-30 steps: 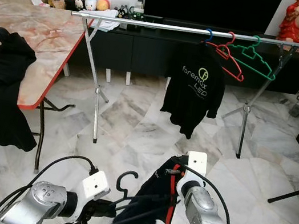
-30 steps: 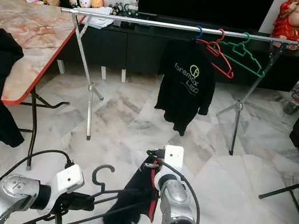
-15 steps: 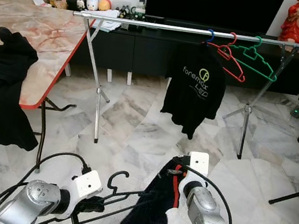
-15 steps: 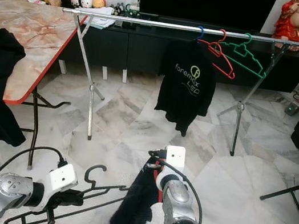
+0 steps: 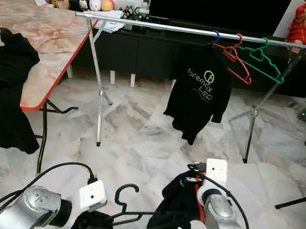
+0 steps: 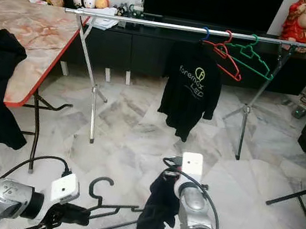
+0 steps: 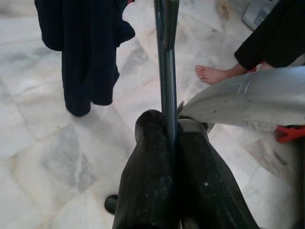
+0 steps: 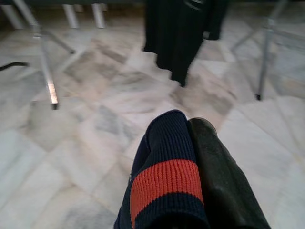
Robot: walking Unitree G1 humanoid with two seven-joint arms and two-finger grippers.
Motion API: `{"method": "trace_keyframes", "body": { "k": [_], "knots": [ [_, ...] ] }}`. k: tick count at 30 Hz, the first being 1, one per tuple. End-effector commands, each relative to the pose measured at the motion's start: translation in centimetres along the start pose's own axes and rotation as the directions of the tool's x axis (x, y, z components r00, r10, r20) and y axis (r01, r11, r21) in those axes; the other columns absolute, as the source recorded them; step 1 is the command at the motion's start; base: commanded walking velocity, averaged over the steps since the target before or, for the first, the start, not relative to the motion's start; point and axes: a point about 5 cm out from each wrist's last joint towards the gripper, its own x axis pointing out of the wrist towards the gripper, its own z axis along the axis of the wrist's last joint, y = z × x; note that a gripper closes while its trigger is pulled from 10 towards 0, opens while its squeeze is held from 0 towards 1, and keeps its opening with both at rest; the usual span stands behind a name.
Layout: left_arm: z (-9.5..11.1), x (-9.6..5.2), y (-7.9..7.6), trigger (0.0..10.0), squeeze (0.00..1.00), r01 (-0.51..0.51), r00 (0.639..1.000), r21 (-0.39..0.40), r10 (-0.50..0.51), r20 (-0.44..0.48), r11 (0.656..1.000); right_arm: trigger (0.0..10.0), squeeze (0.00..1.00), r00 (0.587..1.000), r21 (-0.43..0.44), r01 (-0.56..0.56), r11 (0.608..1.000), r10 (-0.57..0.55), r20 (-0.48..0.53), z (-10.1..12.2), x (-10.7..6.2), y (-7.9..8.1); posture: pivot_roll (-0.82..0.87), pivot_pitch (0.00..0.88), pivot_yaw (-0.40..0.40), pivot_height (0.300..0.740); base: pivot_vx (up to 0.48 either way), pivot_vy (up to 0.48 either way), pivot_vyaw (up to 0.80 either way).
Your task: Hang hanger
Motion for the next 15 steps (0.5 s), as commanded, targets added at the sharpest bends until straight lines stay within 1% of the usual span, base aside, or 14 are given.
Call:
{"method": "trace_keyframes", "body": {
  "k": [1, 3, 4, 5, 6, 8, 9, 10, 11, 12, 13, 14, 15],
  "knots": [
    [0.5, 0.0, -0.3, 10.0, 0.0, 0.014, 1.0, 0.013, -0.014, 0.006, 1.0, 10.0, 0.0, 0.999, 0.01, 0.049, 0.999, -0.049, -0.012, 0.2, 0.1, -0.5, 0.09, 0.058, 0.006, 0.74, 0.0, 0.0, 0.0],
    [0.7, 0.1, -0.5, 10.0, 0.0, 0.017, 1.0, 0.009, -0.017, 0.01, 1.0, 10.0, 0.0, 0.996, 0.027, 0.089, 0.996, -0.088, -0.024, 0.2, 0.1, -0.9, 0.09, 0.058, 0.006, 0.74, 0.0, 0.0, 0.0],
    [0.9, 0.1, -0.6, 10.0, 0.0, 0.022, 1.0, 0.008, -0.022, 0.01, 1.0, 10.0, 0.0, 0.991, 0.049, 0.131, 0.99, -0.129, -0.039, 0.1, 0.1, -1.3, 0.09, 0.057, 0.006, 0.74, 0.0, 0.0, 0.0],
    [0.9, 0.1, -0.6, 10.0, 0.0, 0.022, 1.0, 0.008, -0.022, 0.01, 1.0, 10.0, 0.0, 0.991, 0.049, 0.131, 0.99, -0.129, -0.039, 0.1, 0.1, -1.3, 0.09, 0.057, 0.006, 0.74, 0.0, 0.0, 0.0],
    [1.0, 0.2, -0.7, 10.0, 0.0, 0.024, 1.0, 0.007, -0.024, 0.012, 1.0, 10.0, 0.0, 0.985, 0.053, 0.169, 0.984, -0.166, -0.054, 0.0, 0.1, -1.7, 0.1, 0.057, 0.006, 0.74, 0.0, 0.0, 0.0],
    [1.1, 0.2, -0.7, 10.0, 0.0, 0.02, 1.0, 0.007, -0.02, 0.014, 1.0, 10.0, 0.0, 0.981, 0.011, 0.183, 0.983, -0.182, -0.069, -0.2, 0.0, -1.8, 0.1, 0.059, 0.007, 0.74, 0.0, 0.0, 0.0],
    [1.1, 0.3, -0.7, 10.0, 0.0, 0.015, 1.0, 0.007, -0.015, 0.015, 1.0, 10.0, 0.0, 0.982, -0.055, 0.167, 0.984, -0.171, -0.075, -0.4, 0.0, -1.8, 0.1, 0.06, 0.007, 0.74, 0.0, 0.0, 0.0],
    [1.1, 0.3, -0.7, 10.0, 0.0, 0.012, 1.0, 0.007, -0.012, 0.013, 1.0, 10.0, 0.0, 0.991, -0.228, 0.118, 0.967, -0.131, -0.042, -0.2, 0.0, -1.5, 0.1, 0.06, 0.006, 0.74, 0.0, 0.0, 0.0],
    [1.0, 0.3, -0.7, 10.0, 0.0, 0.006, 1.0, 0.006, -0.006, 0.009, 1.0, 10.0, 0.0, 0.999, -0.42, 0.04, 0.907, -0.036, 0.018, 0.2, 0.0, -0.7, 0.1, 0.06, 0.004, 0.74, 0.0, 0.0, 0.0],
    [1.0, 0.3, -0.7, 10.0, 0.0, 0.006, 1.0, 0.006, -0.006, 0.009, 1.0, 10.0, 0.0, 0.999, -0.42, 0.04, 0.907, -0.036, 0.018, 0.2, 0.0, -0.7, 0.1, 0.06, 0.004, 0.74, 0.0, 0.0, 0.0],
    [1.0, 0.3, -0.7, 10.0, 0.0, -0.002, 1.0, 0.0, 0.002, 0.008, 1.0, 10.0, 0.0, 0.996, -0.621, -0.05, 0.782, 0.087, 0.03, -0.3, -0.2, 0.2, 0.1, 0.063, 0.003, 0.74, 0.0, 0.0, 0.0],
    [0.9, 0.2, -0.7, 10.0, 0.0, -0.005, 1.0, -0.003, 0.005, 0.006, 1.0, 10.0, 0.0, 0.994, -0.721, -0.088, 0.687, 0.111, -0.015, -1.4, -0.5, 0.1, 0.09, 0.063, 0.001, 0.74, 0.0, 0.0, 0.0],
    [0.9, 0.2, -0.8, 10.0, 0.0, -0.008, 1.0, -0.005, 0.008, 0.005, 1.0, 10.0, 0.0, 0.992, -0.779, -0.115, 0.616, 0.109, -0.06, -2.5, -0.7, -0.4, 0.09, 0.063, 0.0, 0.74, 0.0, 0.0, 0.0]
  ]
}}
